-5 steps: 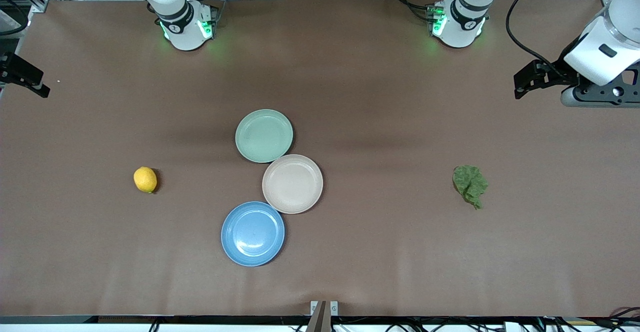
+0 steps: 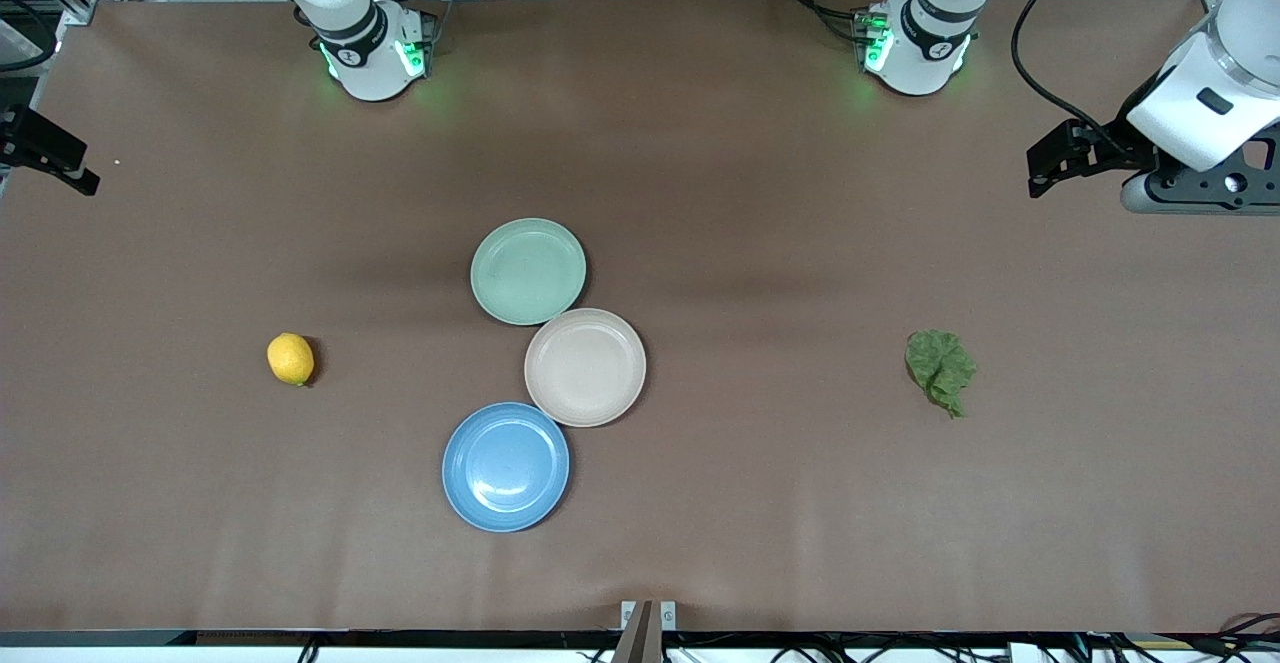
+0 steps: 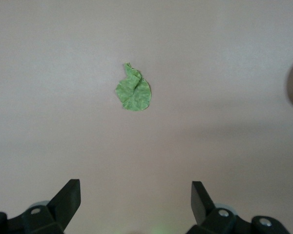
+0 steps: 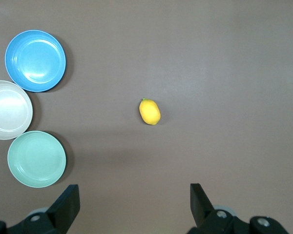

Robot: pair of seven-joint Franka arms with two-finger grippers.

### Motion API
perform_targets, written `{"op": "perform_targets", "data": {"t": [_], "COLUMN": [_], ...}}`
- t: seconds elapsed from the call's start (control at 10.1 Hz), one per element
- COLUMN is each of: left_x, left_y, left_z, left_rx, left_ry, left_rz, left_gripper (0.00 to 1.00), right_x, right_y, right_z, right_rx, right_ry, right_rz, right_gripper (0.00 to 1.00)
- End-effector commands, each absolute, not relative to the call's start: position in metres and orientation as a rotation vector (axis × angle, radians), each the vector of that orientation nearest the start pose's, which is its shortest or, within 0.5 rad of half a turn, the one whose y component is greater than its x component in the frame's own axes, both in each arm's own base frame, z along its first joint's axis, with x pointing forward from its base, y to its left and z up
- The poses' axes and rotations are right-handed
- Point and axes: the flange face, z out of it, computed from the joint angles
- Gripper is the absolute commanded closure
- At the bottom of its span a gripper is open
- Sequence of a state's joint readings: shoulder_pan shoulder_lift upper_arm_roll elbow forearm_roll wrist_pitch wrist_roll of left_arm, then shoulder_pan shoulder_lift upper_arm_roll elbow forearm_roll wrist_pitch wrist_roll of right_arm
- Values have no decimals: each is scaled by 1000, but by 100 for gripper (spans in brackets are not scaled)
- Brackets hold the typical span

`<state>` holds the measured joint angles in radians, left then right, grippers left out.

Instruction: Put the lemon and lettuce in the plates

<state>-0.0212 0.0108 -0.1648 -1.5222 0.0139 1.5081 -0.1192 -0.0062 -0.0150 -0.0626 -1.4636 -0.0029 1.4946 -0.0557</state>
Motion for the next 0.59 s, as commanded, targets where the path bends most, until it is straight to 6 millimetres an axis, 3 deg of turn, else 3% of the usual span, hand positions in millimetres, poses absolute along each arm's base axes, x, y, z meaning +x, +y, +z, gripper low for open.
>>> {"op": "perform_targets", "data": {"t": [0.0,0.49], "left_x": [545,546], "left_y": [-101,-93], "left_z": [638,638], "left_rx": [-3138,-3134], "left_ry": [111,96], "left_rz": [53,52], "left_gripper": [0,0], "right_x": [541,541], "right_y": [-41,-41], "right_z": [675,674], "right_rx": [-3162,-3161], "right_ry": [42,44], "right_rz": [-69,-61], "right_gripper": [0,0]}}
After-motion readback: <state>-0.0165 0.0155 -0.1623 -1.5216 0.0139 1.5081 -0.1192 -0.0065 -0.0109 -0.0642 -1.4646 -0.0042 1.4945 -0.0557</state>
